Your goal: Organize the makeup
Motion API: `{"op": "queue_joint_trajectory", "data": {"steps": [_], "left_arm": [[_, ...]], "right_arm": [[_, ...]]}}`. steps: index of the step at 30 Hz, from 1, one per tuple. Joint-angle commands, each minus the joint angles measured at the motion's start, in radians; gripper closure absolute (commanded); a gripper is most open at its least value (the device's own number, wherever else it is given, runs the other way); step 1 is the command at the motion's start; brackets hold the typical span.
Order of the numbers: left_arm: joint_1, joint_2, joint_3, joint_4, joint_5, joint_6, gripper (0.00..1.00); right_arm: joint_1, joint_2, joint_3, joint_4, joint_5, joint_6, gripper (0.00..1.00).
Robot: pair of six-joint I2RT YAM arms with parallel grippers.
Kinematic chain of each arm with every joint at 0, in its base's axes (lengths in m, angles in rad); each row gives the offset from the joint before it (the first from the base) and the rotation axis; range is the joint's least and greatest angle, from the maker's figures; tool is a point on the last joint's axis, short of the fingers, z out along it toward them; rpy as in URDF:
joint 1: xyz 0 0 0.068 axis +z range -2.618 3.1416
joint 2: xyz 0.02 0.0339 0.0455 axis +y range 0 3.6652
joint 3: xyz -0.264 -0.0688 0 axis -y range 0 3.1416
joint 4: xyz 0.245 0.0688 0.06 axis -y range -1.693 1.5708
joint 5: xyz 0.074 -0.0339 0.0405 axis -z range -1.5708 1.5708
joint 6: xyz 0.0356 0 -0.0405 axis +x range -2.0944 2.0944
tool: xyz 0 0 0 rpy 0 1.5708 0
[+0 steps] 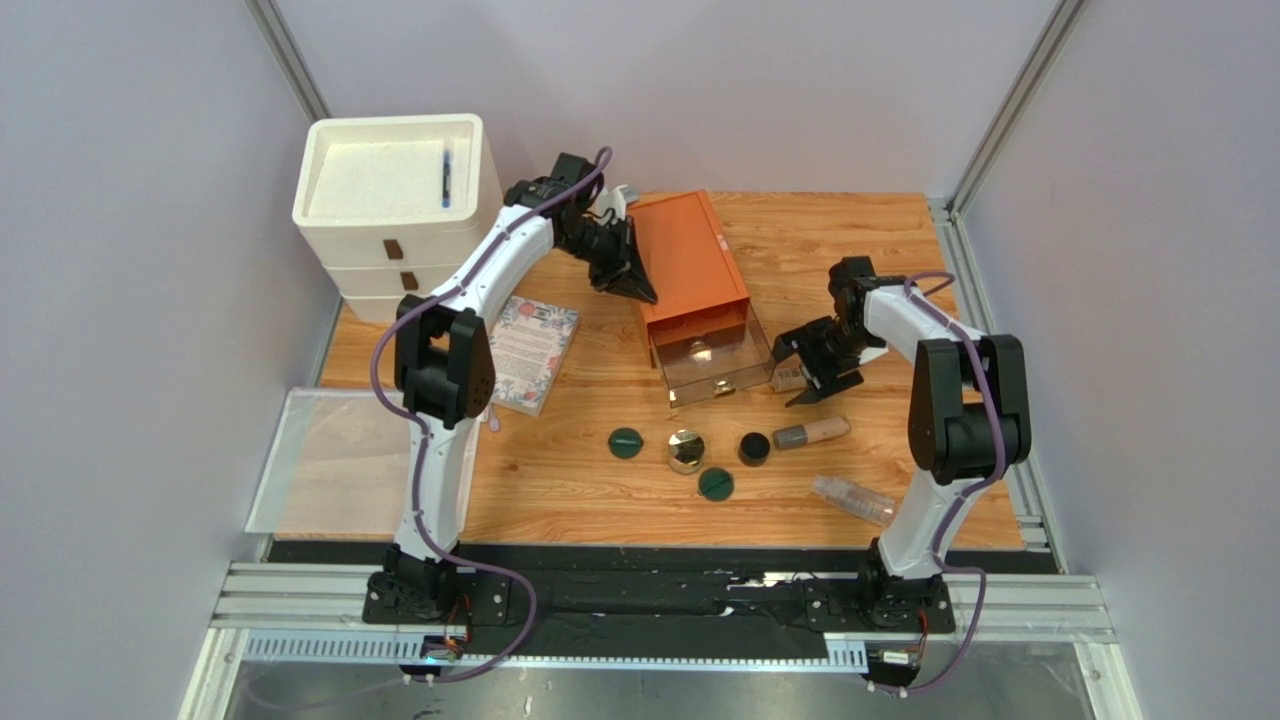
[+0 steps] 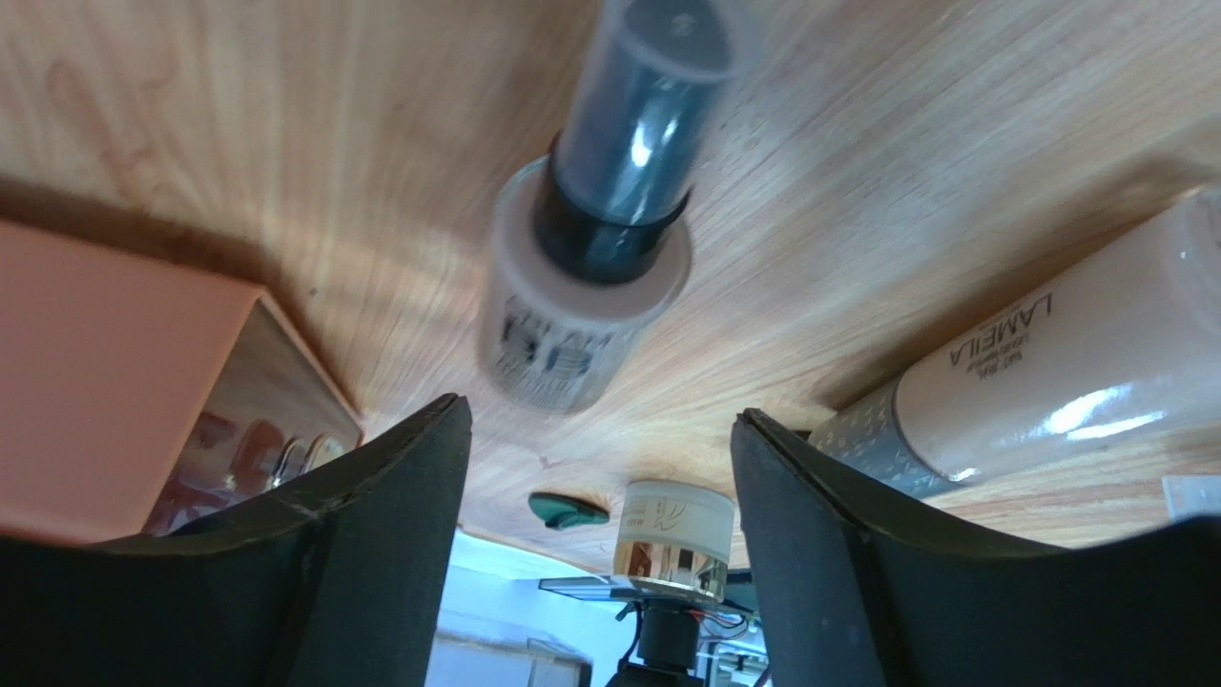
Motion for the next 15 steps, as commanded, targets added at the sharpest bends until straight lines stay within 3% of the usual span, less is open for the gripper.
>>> {"op": "queue_joint_trajectory", "data": {"steps": [1,2,5,8,9,15], "left_arm": [[0.020,0.000,0.008,-0.091,-0.097,0.052,1.00],[0.021,0.000,0.017,-0.092,-0.099,0.047,1.00],[0.021,-0.001,0.034,-0.077,-0.086,0.041,1.00],[0.021,-0.012,0.034,-0.037,-0.062,0.028,1.00],[0.021,-0.014,0.033,-0.025,-0.054,0.023,1.00],[0.020,-0.035,0.039,0.101,0.024,-0.032,1.00]], "right_arm": [[-0.006,0.017,-0.032,0.039,0.004,0.069,0.32],[-0.006,0.020,-0.033,0.041,0.012,0.070,0.34],[-0.012,0.049,-0.043,0.055,0.022,0.066,0.65],[-0.019,0.077,-0.037,0.056,0.039,0.059,0.71],[-0.022,0.082,-0.034,0.056,0.042,0.050,0.83],[-0.029,0.109,0.005,0.050,0.058,-0.001,0.79]]}}
